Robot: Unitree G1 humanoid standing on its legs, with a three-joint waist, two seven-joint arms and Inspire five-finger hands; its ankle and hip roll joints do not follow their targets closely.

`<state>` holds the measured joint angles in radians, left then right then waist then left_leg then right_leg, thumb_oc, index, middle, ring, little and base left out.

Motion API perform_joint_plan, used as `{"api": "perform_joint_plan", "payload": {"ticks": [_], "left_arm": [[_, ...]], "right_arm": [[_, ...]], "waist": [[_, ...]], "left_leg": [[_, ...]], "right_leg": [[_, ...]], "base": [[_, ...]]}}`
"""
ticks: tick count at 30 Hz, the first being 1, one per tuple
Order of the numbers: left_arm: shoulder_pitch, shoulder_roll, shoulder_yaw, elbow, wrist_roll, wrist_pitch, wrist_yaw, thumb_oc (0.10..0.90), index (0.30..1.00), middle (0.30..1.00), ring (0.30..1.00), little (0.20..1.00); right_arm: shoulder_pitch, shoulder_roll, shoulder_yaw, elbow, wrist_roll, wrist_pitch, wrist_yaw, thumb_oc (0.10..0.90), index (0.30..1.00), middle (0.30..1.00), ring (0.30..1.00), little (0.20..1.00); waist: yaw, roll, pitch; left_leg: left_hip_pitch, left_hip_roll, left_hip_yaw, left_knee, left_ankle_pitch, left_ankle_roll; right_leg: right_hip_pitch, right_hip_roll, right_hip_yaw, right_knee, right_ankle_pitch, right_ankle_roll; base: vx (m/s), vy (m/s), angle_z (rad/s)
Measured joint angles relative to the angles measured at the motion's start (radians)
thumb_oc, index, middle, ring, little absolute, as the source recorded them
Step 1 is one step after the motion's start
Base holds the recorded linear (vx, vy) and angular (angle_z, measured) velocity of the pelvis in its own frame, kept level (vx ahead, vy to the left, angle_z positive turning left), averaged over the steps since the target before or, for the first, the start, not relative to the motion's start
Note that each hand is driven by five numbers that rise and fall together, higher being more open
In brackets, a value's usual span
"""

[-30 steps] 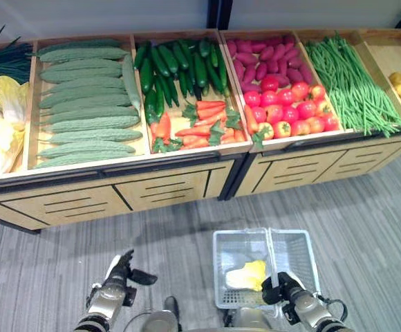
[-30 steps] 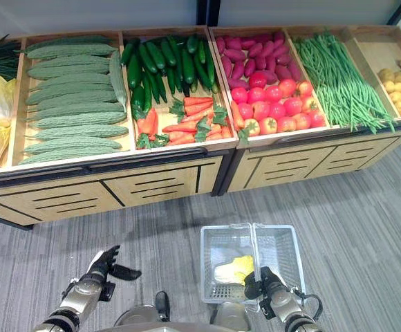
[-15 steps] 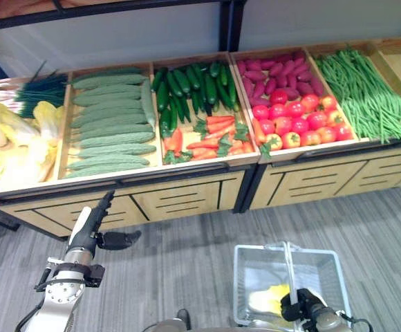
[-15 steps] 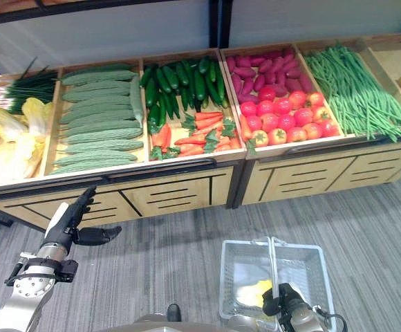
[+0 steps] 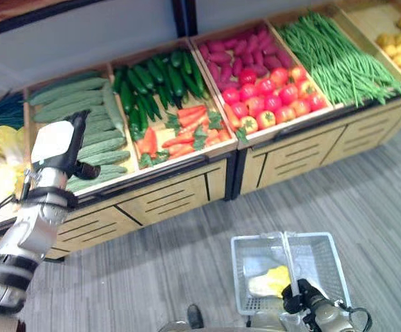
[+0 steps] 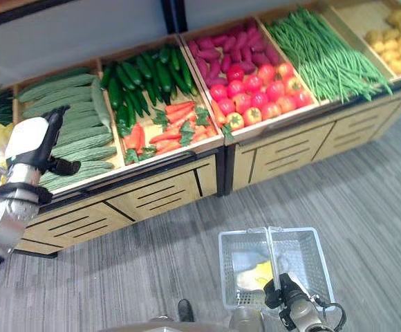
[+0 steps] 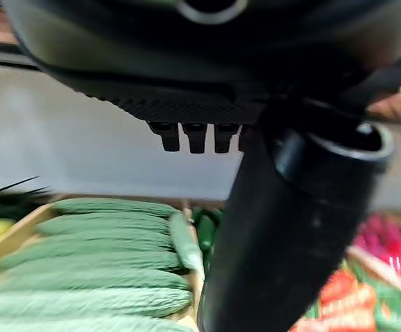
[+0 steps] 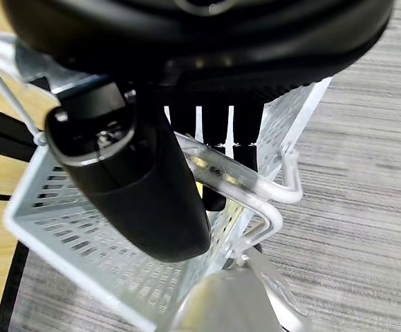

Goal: Get the vegetables into the basket

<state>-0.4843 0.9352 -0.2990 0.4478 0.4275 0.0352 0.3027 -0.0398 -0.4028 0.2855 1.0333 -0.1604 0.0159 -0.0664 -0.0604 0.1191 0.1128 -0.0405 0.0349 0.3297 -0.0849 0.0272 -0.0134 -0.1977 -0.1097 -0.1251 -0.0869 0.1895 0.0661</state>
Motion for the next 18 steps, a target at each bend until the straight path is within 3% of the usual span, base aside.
{"api": "perform_joint_plan", "payload": {"ticks": [3, 4, 5, 8, 11, 18], "left_arm": [[-0.145, 0.003, -0.124, 0.107, 0.019, 0.007, 0.014, 0.900, 1.000, 1.000, 1.000, 1.000], [-0.213, 0.003, -0.213, 0.165, 0.027, 0.008, 0.022, 0.900, 1.000, 1.000, 1.000, 1.000], [-0.293, 0.005, -0.302, 0.228, 0.037, 0.010, 0.021, 0.900, 1.000, 1.000, 1.000, 1.000], [-0.477, 0.006, -0.442, 0.395, 0.043, 0.015, 0.020, 0.900, 1.000, 1.000, 1.000, 1.000], [-0.563, -0.011, -0.510, 0.518, 0.041, 0.014, 0.019, 0.900, 1.000, 1.000, 1.000, 1.000], [-0.628, -0.054, -0.511, 0.725, 0.025, 0.035, -0.038, 0.900, 1.000, 1.000, 1.000, 1.000]], "right_arm": [[-0.041, -0.004, 0.036, 0.019, 0.000, 0.000, -0.008, 0.400, 0.300, 0.300, 0.300, 0.300], [-0.046, -0.006, 0.036, 0.020, 0.002, 0.000, -0.013, 0.400, 0.300, 0.300, 0.300, 0.300], [-0.055, -0.008, 0.038, 0.018, 0.002, -0.002, -0.019, 0.400, 0.300, 0.300, 0.300, 0.300], [-0.138, -0.007, 0.049, 0.014, 0.003, -0.014, -0.040, 0.400, 0.300, 0.300, 0.300, 0.300], [-0.169, -0.002, 0.079, 0.015, 0.014, -0.026, -0.055, 0.400, 0.300, 0.300, 0.300, 0.300], [-0.203, 0.015, 0.125, 0.019, 0.060, -0.038, -0.065, 0.400, 0.300, 0.300, 0.300, 0.300]], "waist": [[-0.010, 0.004, 0.004], [-0.015, 0.005, 0.011], [-0.017, 0.007, 0.022], [-0.042, 0.002, 0.081], [-0.045, -0.006, 0.115], [-0.062, -0.026, 0.149]], "left_leg": [[-0.059, 0.002, 0.017, -0.002, 0.010, -0.001], [-0.069, 0.003, 0.021, -0.002, 0.012, -0.003], [-0.084, 0.005, 0.021, -0.002, 0.014, -0.005], [-0.142, 0.012, 0.037, -0.002, 0.026, -0.010], [-0.169, 0.022, 0.051, -0.002, 0.028, -0.014], [-0.178, 0.029, 0.071, -0.002, 0.028, -0.016]], "right_leg": [[-0.068, 0.005, 0.012, 0.000, 0.014, -0.008], [-0.081, 0.007, 0.015, 0.000, 0.015, -0.009], [-0.097, 0.009, 0.016, 0.000, 0.016, -0.011], [-0.162, 0.020, 0.033, 0.001, 0.032, -0.020], [-0.201, 0.034, 0.052, 0.001, 0.035, -0.024], [-0.226, 0.048, 0.077, 0.002, 0.033, -0.035]], "base": [[-0.01, -0.061, -0.16], [0.00, -0.076, -0.08], [0.01, -0.074, -0.07], [0.06, -0.088, -0.15], [0.04, -0.061, -0.22], [0.05, -0.065, -0.16]]}}
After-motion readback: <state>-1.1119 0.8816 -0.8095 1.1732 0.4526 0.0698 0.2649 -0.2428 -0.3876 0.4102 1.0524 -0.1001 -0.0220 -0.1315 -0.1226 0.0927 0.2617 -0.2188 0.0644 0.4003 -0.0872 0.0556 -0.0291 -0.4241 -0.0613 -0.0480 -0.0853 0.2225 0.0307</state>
